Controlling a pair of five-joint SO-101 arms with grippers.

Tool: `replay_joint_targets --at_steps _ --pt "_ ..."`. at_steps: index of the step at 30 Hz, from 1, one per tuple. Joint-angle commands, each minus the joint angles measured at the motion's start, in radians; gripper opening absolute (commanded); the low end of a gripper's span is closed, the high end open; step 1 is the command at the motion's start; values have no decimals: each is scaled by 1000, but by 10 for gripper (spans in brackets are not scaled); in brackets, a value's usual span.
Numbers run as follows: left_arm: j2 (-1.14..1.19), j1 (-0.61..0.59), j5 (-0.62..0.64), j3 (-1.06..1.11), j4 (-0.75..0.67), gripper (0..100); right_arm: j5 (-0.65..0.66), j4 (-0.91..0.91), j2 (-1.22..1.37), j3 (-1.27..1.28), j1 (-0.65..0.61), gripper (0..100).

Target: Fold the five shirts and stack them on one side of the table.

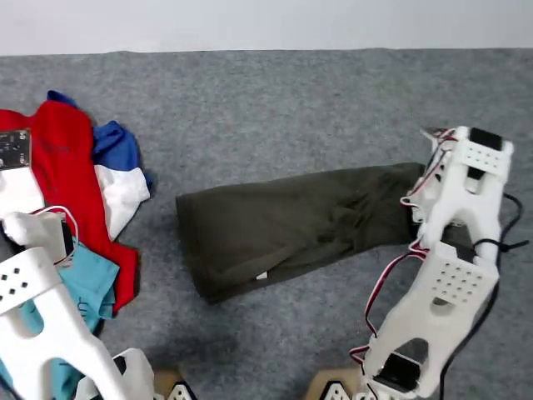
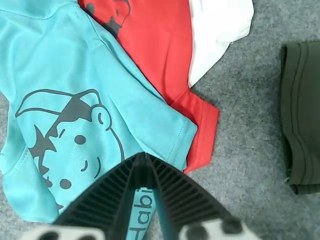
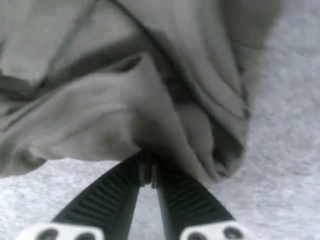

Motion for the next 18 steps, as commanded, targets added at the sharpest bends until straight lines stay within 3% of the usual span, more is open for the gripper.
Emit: replay_joint_targets --at_steps 1,12,18 --pt "-26 -3 0 -5 2 2 23 41 -36 -14 33 10" --pt "-23 0 0 -4 2 2 49 93 -225 -60 -25 10" --pt "-26 0 0 -4 6 2 44 -4 -170 -60 -87 10"
